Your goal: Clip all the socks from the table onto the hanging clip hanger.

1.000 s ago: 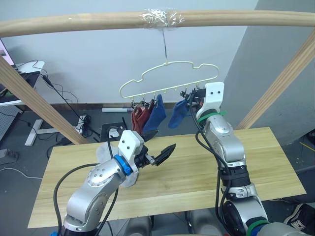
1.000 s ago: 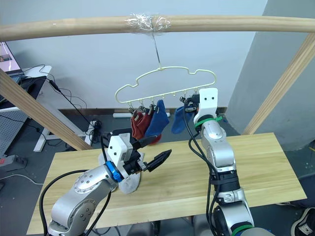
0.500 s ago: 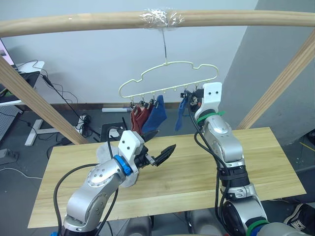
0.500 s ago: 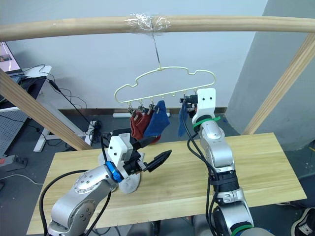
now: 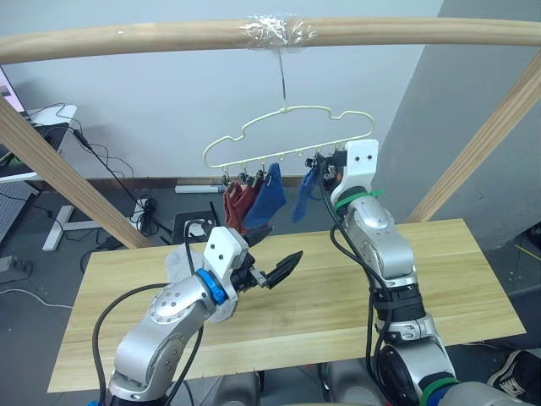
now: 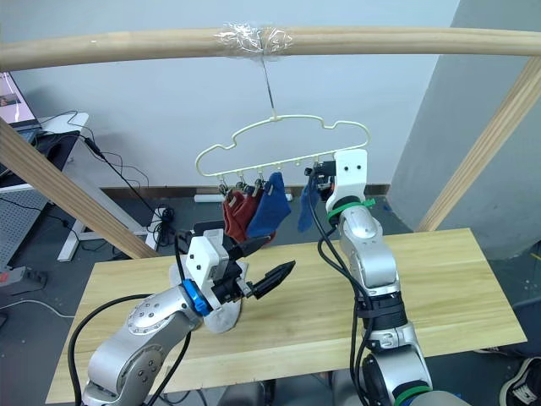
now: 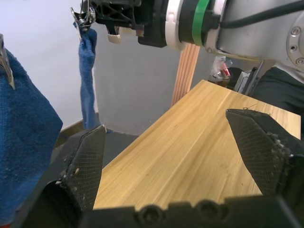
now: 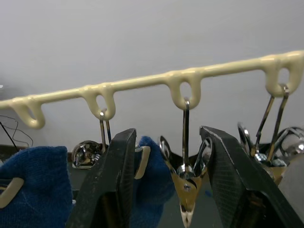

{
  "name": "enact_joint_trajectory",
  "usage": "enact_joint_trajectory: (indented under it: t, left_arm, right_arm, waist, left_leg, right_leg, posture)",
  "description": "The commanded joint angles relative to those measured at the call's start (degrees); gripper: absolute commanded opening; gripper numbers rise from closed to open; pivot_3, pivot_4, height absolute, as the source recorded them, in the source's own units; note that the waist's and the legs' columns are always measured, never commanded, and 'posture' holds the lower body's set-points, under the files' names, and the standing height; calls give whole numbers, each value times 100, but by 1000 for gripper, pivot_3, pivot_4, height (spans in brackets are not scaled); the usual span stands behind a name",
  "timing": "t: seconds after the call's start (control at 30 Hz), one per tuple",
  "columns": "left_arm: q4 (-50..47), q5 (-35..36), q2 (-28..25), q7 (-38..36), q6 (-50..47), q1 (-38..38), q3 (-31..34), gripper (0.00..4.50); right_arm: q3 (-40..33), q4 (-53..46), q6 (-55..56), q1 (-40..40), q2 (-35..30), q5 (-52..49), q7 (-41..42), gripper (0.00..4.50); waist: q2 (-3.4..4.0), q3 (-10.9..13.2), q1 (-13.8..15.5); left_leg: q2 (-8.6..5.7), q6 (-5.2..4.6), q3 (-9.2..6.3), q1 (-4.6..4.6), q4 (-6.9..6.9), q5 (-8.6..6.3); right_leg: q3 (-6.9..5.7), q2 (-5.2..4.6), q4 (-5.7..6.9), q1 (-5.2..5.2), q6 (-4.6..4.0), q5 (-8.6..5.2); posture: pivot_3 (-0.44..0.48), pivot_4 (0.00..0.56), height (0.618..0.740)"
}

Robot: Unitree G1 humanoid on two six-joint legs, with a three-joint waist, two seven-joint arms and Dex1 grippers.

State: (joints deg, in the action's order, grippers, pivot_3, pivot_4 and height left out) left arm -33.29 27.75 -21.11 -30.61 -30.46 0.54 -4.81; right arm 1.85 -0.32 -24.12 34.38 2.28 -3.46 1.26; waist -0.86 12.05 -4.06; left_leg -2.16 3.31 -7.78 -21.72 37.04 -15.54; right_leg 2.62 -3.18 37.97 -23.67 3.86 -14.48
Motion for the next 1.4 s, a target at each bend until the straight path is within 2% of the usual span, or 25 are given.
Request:
enact_joint_trajectory:
  t: [0.03, 0.27, 0.37, 0.47, 0.57, 0.67, 0.77, 0.93, 1.13, 1.3, 1.4]
  left_arm:
    - [-91, -11, 12, -3, 135, 3, -29, 4500]
    - [-107, 2, 9, 11, 96, -9, -27, 4500]
    - [-98, 7, 16, 19, 89, -29, -24, 4500]
    - [-95, 4, 23, 21, 94, -22, -34, 4500]
    - [-93, -5, 32, 27, 97, -4, -52, 4500]
    - [-32, -77, 19, 60, 114, -4, -59, 4500]
    - [420, -721, -227, 269, 123, -69, -181, 4500]
    - [1719, -1733, -382, 800, 341, -344, -291, 4500]
    - [3314, -2437, -484, 1096, 307, -910, -308, 4500]
    - [4046, -2598, -498, 885, 206, -1102, -355, 4500]
    - [4366, -2401, -352, 672, 201, -1137, -238, 4500]
  right_arm:
    - [48, -294, 80, 95, 33, -35, 54, 2188]
    - [27, -274, 73, 106, 56, -57, 55, 2188]
    - [0, -251, 67, 102, 58, -60, 33, 1620]
    - [-33, -234, 73, 102, 56, -73, 22, 631]
    - [-71, -233, 56, 96, 29, -97, 39, 29]
    - [-124, -262, 17, 61, -49, -139, 109, 12]
    - [-202, -259, -82, 62, -283, -185, 282, 12]
    - [-267, -159, -161, 135, -712, -288, 605, 12]
    - [-312, -157, -256, 163, -854, -342, 681, 12]
    - [-307, -298, -375, 105, -775, -349, 580, 12]
    - [-305, -392, -449, 71, -758, -351, 549, 12]
  waist:
    - [0, 0, 1]
    - [0, 0, 1]
    - [0, 0, 1]
    - [0, 0, 1]
    - [0, 0, 0]
    - [0, 0, 1]
    - [0, 0, 10]
    - [1, 0, 30]
    - [0, 0, 75]
    - [0, 0, 67]
    - [1, 0, 77]
  left_leg:
    - [0, 0, 0, 0, 0, 0]
    - [0, 0, 0, 0, 0, 0]
    - [0, 0, 0, 0, 0, 0]
    - [0, 0, 0, 0, 0, 0]
    - [0, 0, 0, 0, 0, 0]
    - [0, 0, 0, 0, 0, 0]
    - [0, 0, 0, 0, 0, 0]
    - [-2, -2, 1, 6, 1, 1]
    - [-2, -2, -3, 4, 1, 1]
    - [-2, -2, -2, 3, -1, 1]
    - [-2, -2, -4, -5, 0, 1]
  right_leg:
    - [0, 0, 0, 0, 0, 0]
    - [0, 0, 0, -1, 0, 0]
    - [0, 0, 0, -1, 0, 0]
    - [0, 0, 0, -1, 0, 0]
    - [0, 0, 0, -1, 0, 0]
    - [0, 0, 0, 0, 0, 0]
    - [0, 0, 1, 0, 0, 0]
    - [1, 1, 4, 2, -1, 0]
    - [-4, 0, 2, 2, -1, 1]
    - [-3, -1, 1, 0, -1, 1]
    - [-4, -3, 1, -7, -1, 1]
  posture:
    - [-23, 159, 740]
    - [-20, 166, 740]
    - [-20, 168, 740]
    - [-21, 170, 740]
    - [-24, 174, 740]
    - [-23, 175, 740]
    - [-29, 179, 740]
    - [-45, 186, 740]
    - [-65, 196, 740]
    - [-73, 205, 740]
    - [-77, 206, 740]
